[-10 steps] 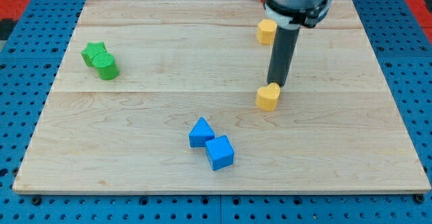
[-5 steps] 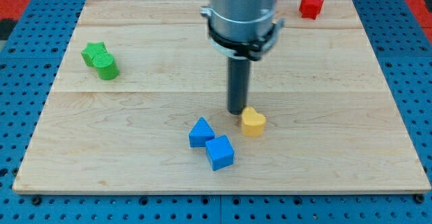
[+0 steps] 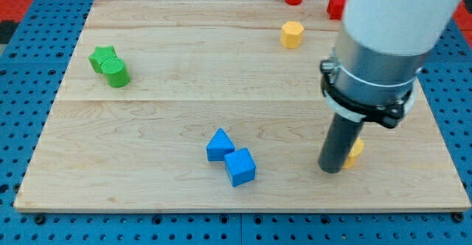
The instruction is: Push the yellow heart to the bottom of the board
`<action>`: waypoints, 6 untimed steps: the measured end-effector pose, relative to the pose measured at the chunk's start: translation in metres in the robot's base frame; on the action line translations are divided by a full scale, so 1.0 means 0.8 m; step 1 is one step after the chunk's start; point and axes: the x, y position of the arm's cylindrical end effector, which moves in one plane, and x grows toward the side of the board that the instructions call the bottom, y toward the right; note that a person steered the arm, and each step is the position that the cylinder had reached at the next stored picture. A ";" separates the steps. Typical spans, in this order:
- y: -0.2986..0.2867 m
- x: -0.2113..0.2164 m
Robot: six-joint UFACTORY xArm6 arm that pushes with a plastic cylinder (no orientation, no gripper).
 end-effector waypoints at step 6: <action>0.096 -0.130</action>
